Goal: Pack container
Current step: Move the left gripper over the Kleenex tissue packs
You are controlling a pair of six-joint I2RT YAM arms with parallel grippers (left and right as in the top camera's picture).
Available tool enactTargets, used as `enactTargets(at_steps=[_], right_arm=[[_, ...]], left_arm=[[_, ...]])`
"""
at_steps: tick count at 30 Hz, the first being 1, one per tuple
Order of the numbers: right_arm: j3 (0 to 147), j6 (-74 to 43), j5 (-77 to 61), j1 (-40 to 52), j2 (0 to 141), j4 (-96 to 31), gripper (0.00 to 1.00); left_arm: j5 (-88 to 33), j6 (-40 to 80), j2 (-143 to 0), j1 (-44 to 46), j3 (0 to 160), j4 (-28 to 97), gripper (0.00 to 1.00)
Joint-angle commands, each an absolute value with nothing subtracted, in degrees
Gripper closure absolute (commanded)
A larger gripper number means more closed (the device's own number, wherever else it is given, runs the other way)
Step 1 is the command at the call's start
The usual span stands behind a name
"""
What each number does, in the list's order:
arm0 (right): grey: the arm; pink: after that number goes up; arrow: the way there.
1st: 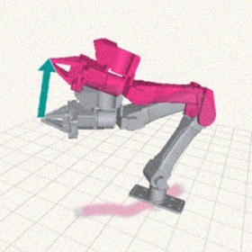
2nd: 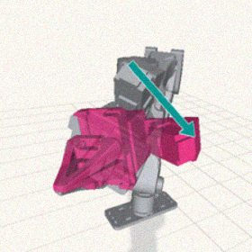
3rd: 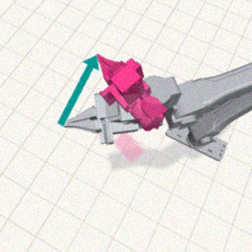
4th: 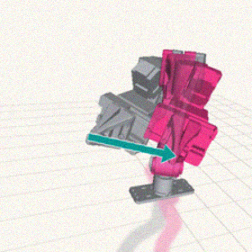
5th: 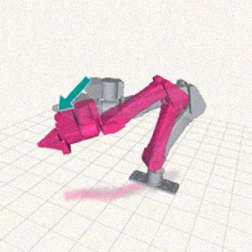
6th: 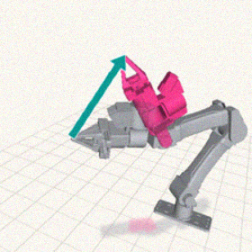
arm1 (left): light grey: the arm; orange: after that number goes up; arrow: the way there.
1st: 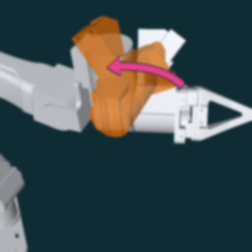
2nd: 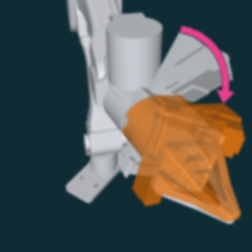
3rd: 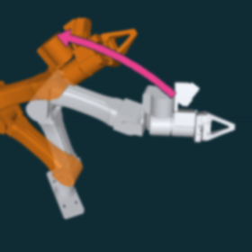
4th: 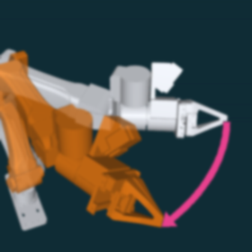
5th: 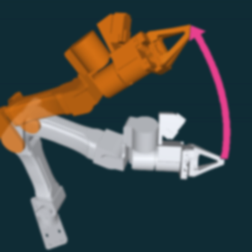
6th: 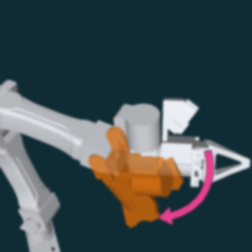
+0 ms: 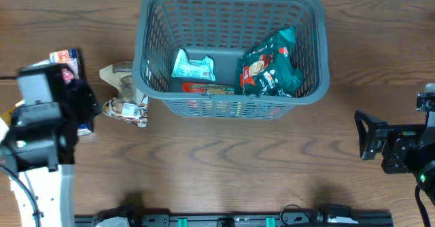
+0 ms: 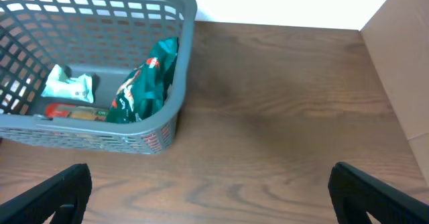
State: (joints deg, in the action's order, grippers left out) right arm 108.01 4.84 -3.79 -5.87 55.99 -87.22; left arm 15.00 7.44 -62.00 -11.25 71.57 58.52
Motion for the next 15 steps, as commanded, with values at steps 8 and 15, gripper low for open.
enactTargets(at_steps=[8,15], right_arm=[[108.31,5.41,-3.44,-6.17,56.10,-87.26,0.01],[108.31,5.41,-3.44,-6.17,56.10,-87.26,0.01]], left_arm=[[-3.33,0.84,-68.84,-28.38,75.90,60.93,0.02],[-5.58,-7.75,-79.42,-29.45,75.90,60.47,0.02]])
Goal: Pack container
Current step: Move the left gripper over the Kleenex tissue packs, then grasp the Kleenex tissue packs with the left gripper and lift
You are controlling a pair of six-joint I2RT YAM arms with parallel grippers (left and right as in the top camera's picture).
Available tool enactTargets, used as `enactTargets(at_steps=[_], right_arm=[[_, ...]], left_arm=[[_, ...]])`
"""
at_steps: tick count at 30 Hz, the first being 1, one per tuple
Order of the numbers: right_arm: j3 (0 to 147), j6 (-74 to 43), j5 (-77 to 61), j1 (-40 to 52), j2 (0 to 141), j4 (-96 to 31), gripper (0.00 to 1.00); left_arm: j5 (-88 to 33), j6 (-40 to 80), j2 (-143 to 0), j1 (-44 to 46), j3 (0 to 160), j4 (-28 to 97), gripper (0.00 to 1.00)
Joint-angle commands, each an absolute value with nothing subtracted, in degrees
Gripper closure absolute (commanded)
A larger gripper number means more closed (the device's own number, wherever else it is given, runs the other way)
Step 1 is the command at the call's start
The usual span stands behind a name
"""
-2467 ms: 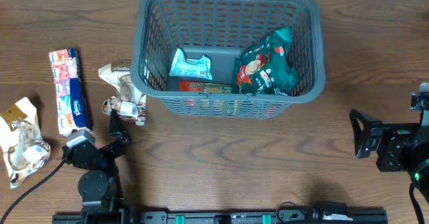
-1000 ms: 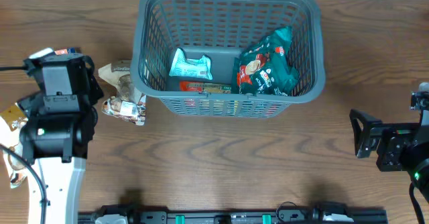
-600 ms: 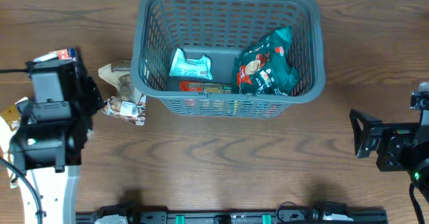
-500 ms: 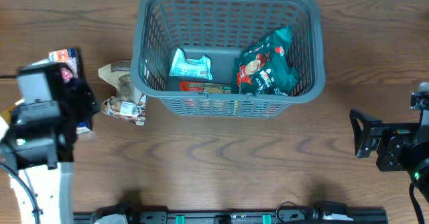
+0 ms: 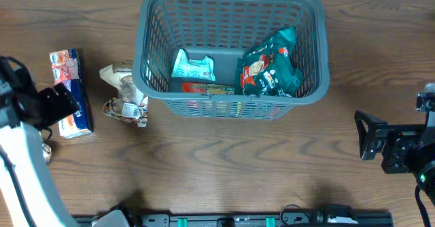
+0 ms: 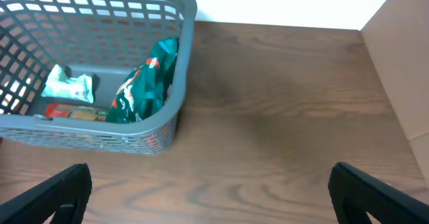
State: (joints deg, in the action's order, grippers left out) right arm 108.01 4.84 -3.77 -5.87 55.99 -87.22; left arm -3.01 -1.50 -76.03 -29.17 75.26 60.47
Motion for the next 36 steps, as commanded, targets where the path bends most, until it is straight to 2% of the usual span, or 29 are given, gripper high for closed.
enactTargets(at_steps=[1,30,36], right_arm=[[108.31,5.41,-3.44,-6.17,56.10,-87.26,0.01],[108.31,5.41,-3.44,-6.17,56.10,-87.26,0.01],[108.31,5.41,-3.44,-6.17,56.10,-87.26,0.01]], left_arm=[[-5.58,-9.17,-80.60,-29.45,75.90,60.25,0.02],[-4.12,-17.63,-99.81,-30.09,75.90,42.46,0.02],[-11.18,-16.40,-101.14,-30.09,75.88,36.32,0.02]])
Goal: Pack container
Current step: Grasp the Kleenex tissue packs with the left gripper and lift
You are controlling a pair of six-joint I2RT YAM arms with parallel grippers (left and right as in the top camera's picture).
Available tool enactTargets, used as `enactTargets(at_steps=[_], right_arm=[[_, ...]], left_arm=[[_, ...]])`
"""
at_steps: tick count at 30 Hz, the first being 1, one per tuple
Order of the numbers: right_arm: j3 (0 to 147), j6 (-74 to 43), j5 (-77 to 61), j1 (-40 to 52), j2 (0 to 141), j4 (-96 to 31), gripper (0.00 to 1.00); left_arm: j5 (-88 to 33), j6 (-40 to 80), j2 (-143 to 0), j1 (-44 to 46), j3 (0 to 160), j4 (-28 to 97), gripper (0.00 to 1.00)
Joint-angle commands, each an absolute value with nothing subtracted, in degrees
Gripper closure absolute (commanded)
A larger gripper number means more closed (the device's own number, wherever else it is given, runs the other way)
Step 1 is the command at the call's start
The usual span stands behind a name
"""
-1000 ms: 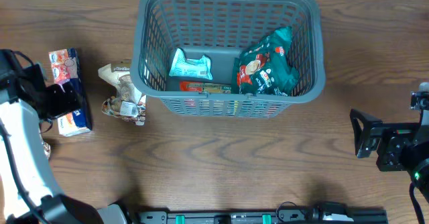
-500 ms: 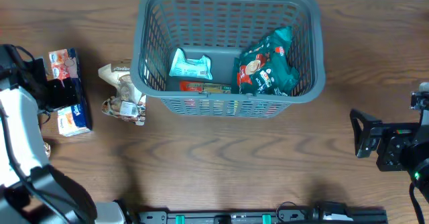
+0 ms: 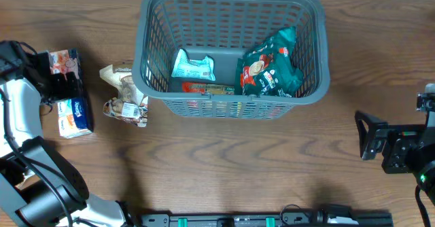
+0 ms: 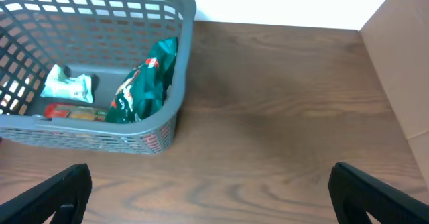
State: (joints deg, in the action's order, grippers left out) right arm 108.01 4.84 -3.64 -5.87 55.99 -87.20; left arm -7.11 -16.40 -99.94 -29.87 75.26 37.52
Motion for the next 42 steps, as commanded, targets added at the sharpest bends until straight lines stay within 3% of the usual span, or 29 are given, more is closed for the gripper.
enactTargets(at_steps=[1,23,24,25,26,30,31,32,42], right_arm=[[108.31,5.41,-3.44,-6.17,56.10,-87.26,0.01],[108.31,5.41,-3.44,-6.17,56.10,-87.26,0.01],[108.31,5.41,-3.44,-6.17,56.07,-87.29,0.01],[108.31,5.41,-3.44,-6.17,56.10,-87.26,0.01],[108.31,5.41,-3.44,-6.17,56.10,-87.26,0.01],[108.31,5.41,-3.44,-6.17,56.10,-87.26,0.01],[108.31,5.41,-3.44,-6.17,56.10,-87.26,0.01],[108.31,5.41,-3.44,-6.17,56.10,-87.29,0.01],[108.31,5.41,-3.44,-6.17,56.10,-87.26,0.01]], left_arm=[[-11.18,-15.25,-101.80,-30.09,75.88,35.64,0.02],[-11.16,1.39,-116.73,-30.04,75.88,28.10,0.00],[-11.16,1.37,-116.71,-30.04,75.88,27.88,0.06],[-11.16,1.37,-116.71,-30.04,75.88,27.70,0.25],[-11.16,1.37,-116.71,-30.04,75.88,27.55,0.39],[-11.16,1.39,-116.71,-30.04,75.88,27.57,0.69],[-11.16,1.39,-116.71,-30.04,75.90,27.57,0.78],[-11.16,1.39,-116.71,-30.04,75.90,27.57,0.94],[-12.38,2.92,-116.05,-30.04,75.92,29.06,0.94]])
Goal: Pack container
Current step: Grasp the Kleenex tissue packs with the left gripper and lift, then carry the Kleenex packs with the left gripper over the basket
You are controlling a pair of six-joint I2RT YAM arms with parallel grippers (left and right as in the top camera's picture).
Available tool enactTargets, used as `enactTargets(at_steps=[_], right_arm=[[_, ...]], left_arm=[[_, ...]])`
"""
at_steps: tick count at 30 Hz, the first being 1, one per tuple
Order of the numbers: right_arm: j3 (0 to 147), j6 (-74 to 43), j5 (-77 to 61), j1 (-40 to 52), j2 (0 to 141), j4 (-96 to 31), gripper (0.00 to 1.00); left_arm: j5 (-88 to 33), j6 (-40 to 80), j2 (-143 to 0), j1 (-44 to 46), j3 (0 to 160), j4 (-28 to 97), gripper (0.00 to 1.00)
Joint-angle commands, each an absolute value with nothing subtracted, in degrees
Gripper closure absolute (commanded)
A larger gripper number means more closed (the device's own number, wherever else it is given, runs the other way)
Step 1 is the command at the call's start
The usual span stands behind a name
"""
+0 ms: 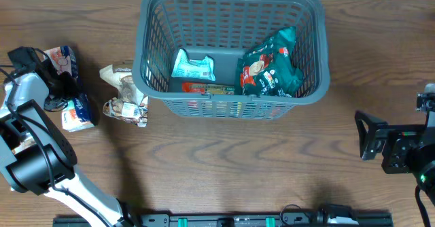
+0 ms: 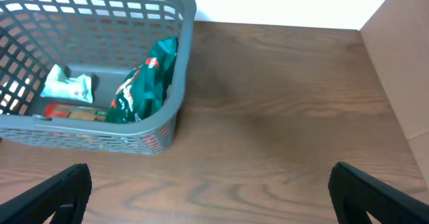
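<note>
A grey mesh basket [image 1: 314, 64] stands at the back middle of the table, also in the right wrist view as the basket [image 2: 181, 63]. In it lie a light blue packet [image 1: 193, 65], a red bar [image 1: 207, 89] and a green bag [image 1: 272, 64]. At the far left my left gripper [image 1: 60, 84] sits across the middle of a blue, white and orange tissue pack [image 1: 76, 111], its fingers closed on the pack's sides. A brown snack bag [image 1: 124, 91] lies between pack and basket. My right gripper [image 1: 363, 137] stays open and empty at the right edge, shown too as the gripper [image 2: 211, 197].
A cardboard-coloured surface [image 2: 402, 56] rises at the right edge of the right wrist view. The left arm [image 1: 30, 166] curves up from the bottom left corner. A black rail [image 1: 224, 220] runs along the table's front edge.
The left gripper has settled lower across the tissue pack, and the pack now sits a little tilted and shifted. The left arm has swung further into view. The right arm has not moved.
My left gripper first hung large over the table's left end, covering the tissue pack. Then it was off to the left with the pack in full view. Later it reached over the pack's middle, and now it grips it. Basket contents and right arm stayed unchanged.
</note>
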State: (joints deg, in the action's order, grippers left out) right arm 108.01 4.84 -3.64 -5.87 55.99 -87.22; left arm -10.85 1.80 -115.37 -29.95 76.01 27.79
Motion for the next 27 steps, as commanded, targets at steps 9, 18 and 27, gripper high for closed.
enactTargets(at_steps=[9,18,27], right_arm=[[108.31,5.41,-3.44,-6.17,56.10,-87.26,0.01],[108.31,5.41,-3.44,-6.17,56.10,-87.26,0.01],[108.31,5.41,-3.44,-6.17,56.10,-87.26,0.01]], left_arm=[[-15.00,2.92,-105.32,-30.04,79.22,34.35,0.94],[-17.41,-1.61,-95.11,-29.21,96.38,52.27,0.94],[-25.61,-7.44,-91.26,-21.41,114.69,61.52,0.95]])
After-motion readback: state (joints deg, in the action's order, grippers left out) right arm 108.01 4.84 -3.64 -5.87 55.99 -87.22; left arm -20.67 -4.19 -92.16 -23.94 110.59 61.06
